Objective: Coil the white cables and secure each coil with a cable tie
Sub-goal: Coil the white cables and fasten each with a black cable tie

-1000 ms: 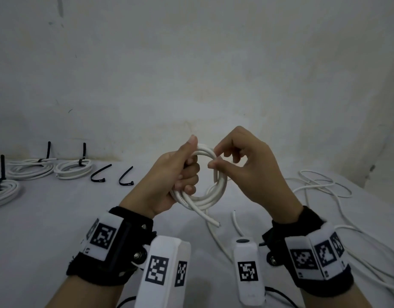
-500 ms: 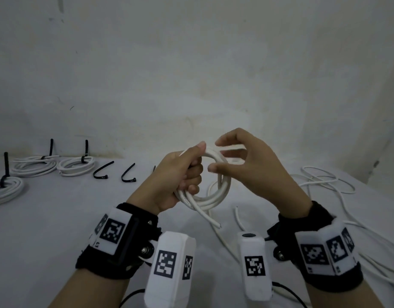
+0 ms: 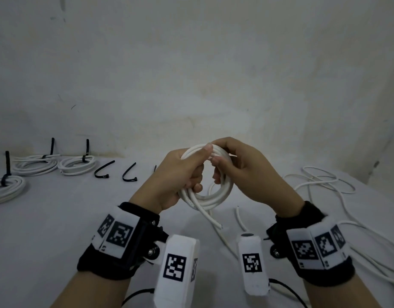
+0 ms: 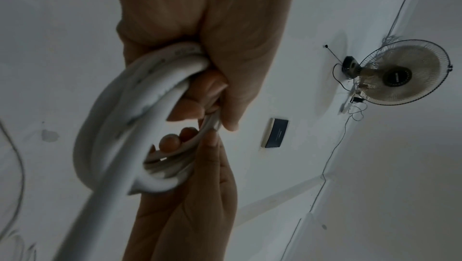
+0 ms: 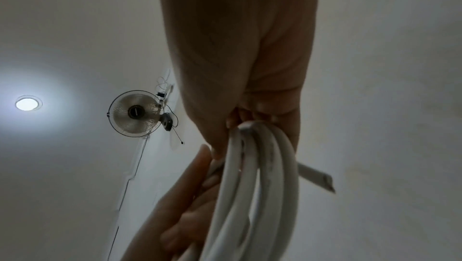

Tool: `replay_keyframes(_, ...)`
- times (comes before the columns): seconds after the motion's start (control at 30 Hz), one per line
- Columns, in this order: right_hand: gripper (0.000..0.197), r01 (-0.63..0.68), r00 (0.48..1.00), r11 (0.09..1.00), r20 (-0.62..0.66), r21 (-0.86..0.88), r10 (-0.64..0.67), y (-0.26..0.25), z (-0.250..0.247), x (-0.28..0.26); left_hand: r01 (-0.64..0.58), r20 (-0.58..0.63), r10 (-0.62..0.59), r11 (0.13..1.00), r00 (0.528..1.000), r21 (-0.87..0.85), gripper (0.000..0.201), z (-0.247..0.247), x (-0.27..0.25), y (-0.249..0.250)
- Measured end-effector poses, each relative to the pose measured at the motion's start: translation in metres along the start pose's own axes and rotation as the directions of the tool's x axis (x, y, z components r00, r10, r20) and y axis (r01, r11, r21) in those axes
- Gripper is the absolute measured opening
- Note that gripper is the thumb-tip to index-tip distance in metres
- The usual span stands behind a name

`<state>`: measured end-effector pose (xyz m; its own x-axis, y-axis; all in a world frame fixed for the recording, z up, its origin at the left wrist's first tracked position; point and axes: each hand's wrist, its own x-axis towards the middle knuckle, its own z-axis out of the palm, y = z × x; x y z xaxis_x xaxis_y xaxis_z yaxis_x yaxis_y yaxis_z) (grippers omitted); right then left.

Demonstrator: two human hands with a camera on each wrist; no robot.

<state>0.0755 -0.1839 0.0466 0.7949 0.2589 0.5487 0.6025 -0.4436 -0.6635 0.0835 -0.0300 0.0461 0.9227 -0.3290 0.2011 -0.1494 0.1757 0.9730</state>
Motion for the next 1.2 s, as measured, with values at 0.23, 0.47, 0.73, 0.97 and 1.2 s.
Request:
replay_keyframes(0.23, 0.014, -0.009, 0.993, 0.998, -0.120, 0.068, 0.017, 0.001, 0.010, 0.003, -0.131, -0.005, 0.134, 0.977, 0.991, 0.170, 0.012, -0.023, 0.001, 0.005)
replay_keyframes(0.47, 0.020, 0.050, 0.987, 0.992, -0.144, -0.120, -0.068, 0.000, 0.015, 0.003, -0.361, -0.004, 0.398, 0.837, 0.918, 0.410, 0.016, -0.030, 0.000, 0.006)
replay_keyframes(0.73, 0.018, 0.068, 0.974, 0.924, -0.174, -0.377, -0.143, 0.003, 0.014, 0.003, -0.446, -0.061, 0.515, 0.791, 0.855, 0.418, 0.012, -0.021, 0.005, -0.005)
replay_keyframes(0.97, 0.017, 0.080, 0.871, 0.984, -0.490, 0.159, 0.009, -0.008, 0.019, -0.001, -0.349, -0.044, 0.363, 0.918, 0.931, 0.189, 0.043, -0.007, 0.004, -0.005)
replay_keyframes(1.2, 0.039, -0.097, 0.793, 0.722, -0.384, 0.685, 0.472, 0.006, 0.041, -0.014, -0.228, -0.043, 0.241, 0.952, 0.969, 0.205, 0.040, 0.001, 0.010, -0.024)
